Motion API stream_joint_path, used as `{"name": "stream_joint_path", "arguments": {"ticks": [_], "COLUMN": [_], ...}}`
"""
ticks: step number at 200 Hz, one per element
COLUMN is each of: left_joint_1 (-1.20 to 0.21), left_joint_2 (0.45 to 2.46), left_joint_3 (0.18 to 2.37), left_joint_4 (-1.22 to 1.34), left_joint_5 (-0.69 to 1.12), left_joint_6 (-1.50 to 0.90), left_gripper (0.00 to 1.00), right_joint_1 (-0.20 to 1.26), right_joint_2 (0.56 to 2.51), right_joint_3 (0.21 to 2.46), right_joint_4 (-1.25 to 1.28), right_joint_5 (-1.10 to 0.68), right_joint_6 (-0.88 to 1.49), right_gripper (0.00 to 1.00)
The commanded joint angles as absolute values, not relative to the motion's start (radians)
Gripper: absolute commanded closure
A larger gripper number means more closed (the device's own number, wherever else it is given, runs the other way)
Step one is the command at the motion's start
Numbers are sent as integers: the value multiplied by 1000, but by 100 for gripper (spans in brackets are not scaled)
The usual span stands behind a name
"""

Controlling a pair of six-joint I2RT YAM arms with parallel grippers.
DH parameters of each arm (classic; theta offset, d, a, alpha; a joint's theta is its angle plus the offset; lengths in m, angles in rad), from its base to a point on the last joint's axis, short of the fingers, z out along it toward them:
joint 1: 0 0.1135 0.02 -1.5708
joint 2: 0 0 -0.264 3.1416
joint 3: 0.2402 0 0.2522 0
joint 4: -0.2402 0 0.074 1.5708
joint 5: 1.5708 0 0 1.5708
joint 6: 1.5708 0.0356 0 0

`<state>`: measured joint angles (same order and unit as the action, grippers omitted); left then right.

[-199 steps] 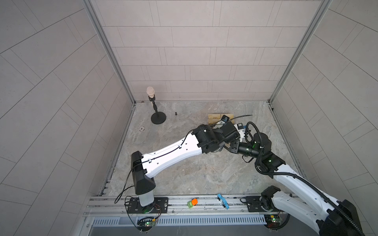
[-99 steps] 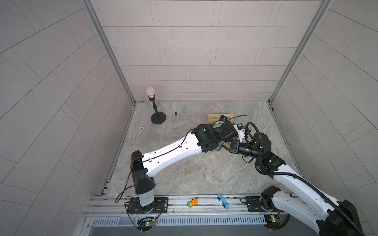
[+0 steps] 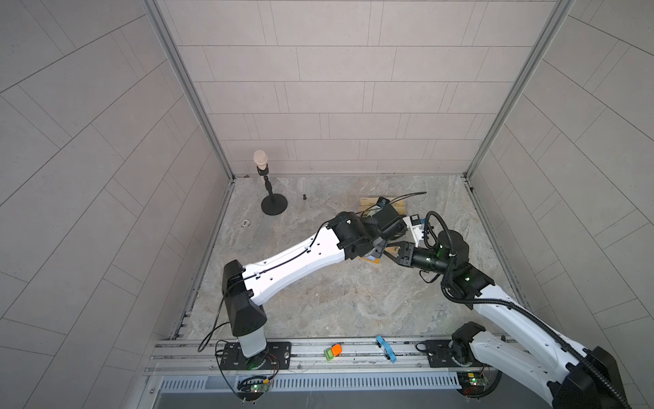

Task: Insert credit cards into a card holder
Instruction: Open the card holder.

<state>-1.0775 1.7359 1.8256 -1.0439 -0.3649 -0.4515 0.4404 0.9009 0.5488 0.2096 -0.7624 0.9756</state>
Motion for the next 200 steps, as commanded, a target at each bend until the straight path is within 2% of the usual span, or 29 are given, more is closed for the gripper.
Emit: {"name": "stream_joint_path", "arguments": {"ticks": [1,200], "left_joint_1": [-1075,-1051], "left_joint_2": [1697,1647], "left_joint_3": [1801,1736], "left_joint_4": [-1012,-919], "left_joint_5": [-338,-255], "left_joint_6": [-448,-455], "left_gripper": [30,30], "right_joint_1": [448,448], "right_joint_2": [871,879], "right_joint_3": [568,560], "right_joint_4": [250,230], "right_joint_5": [-778,-781], "right_joint_6": [966,954], "right_gripper": [100,100]}}
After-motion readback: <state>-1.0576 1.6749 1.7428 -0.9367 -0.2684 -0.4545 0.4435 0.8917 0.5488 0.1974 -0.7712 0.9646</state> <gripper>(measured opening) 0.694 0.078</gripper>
